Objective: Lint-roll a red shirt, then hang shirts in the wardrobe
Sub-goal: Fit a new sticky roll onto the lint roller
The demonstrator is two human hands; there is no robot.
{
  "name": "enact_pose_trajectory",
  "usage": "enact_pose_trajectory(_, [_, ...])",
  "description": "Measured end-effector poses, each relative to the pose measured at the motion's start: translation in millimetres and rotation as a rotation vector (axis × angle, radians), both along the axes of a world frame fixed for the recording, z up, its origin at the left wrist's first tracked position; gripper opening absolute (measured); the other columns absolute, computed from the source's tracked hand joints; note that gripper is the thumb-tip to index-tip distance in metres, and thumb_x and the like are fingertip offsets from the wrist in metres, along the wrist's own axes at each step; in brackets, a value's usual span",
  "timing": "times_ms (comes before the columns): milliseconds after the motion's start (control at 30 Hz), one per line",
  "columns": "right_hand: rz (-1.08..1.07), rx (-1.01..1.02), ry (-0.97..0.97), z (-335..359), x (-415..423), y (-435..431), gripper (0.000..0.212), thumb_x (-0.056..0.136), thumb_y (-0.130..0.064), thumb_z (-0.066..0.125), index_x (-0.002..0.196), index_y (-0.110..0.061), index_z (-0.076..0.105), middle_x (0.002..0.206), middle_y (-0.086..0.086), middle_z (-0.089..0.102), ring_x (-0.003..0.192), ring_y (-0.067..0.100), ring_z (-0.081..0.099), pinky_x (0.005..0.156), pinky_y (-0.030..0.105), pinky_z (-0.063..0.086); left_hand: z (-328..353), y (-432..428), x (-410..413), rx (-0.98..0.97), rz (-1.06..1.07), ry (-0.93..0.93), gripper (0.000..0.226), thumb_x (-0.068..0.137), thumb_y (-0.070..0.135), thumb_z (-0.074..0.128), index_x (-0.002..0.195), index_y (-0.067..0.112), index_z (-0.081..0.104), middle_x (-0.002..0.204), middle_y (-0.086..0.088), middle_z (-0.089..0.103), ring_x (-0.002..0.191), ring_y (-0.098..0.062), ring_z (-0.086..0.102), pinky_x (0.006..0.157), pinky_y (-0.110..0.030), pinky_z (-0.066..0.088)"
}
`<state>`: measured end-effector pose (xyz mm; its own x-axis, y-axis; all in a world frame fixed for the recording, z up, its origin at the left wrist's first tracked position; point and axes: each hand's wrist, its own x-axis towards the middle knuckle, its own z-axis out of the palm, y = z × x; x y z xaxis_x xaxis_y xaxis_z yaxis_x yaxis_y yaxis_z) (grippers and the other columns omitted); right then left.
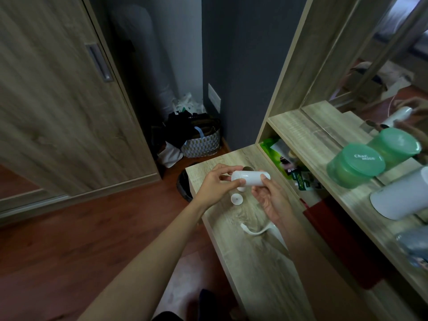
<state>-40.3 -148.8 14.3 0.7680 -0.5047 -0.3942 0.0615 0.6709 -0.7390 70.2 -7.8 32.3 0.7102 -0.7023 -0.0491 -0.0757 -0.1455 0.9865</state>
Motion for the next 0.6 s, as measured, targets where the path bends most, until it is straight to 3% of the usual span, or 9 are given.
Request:
enact_pose_trajectory(267, [0.004, 0.013, -0.001, 2.8, -0.6, 7.4, 0.022, 0.096, -0.013, 0.052, 0.116, -0.009, 0.058, 0.104, 0.015, 0.062, 0.071, 0.013, 0.069, 0.059, 0.020, 0.057, -5.0, 3.5, 0.8, -0.014, -0.009, 0.001, 0.036, 0.083, 0.016, 0.077, 0.117, 0.020, 0.070, 0.100, 0.002, 0.049, 0.088, -0.007, 0.055, 0.087, -0.017, 0.048])
enact_pose_trajectory(433, [-0.005, 0.016, 0.001, 3.0, -1.2, 8.3, 0.021, 0.094, -0.013, 0.054, 0.114, -0.009, 0.058, 0.105, 0.016, 0.063, 0.074, 0.016, 0.070, 0.060, 0.020, 0.057, -8.6, 4.8, -1.8, -0.046, 0.009, -0.012, 0.034, 0.085, 0.016, 0.075, 0.117, 0.025, 0.069, 0.089, 0.005, 0.046, 0.091, -0.012, 0.055, 0.099, -0.030, 0.048])
enact_pose_trajectory(600, [-0.049, -0.055, 0.029, 3.5, -1.2, 6.1, 0.033, 0.093, -0.014, 0.056, 0.125, -0.007, 0.054, 0.113, 0.015, 0.062, 0.085, 0.019, 0.069, 0.063, 0.022, 0.057, -12.4, 2.1, -4.3, -0.099, 0.090, 0.130, 0.037, 0.085, 0.017, 0.075, 0.121, 0.019, 0.069, 0.121, -0.006, 0.061, 0.100, -0.017, 0.068, 0.092, -0.035, 0.057])
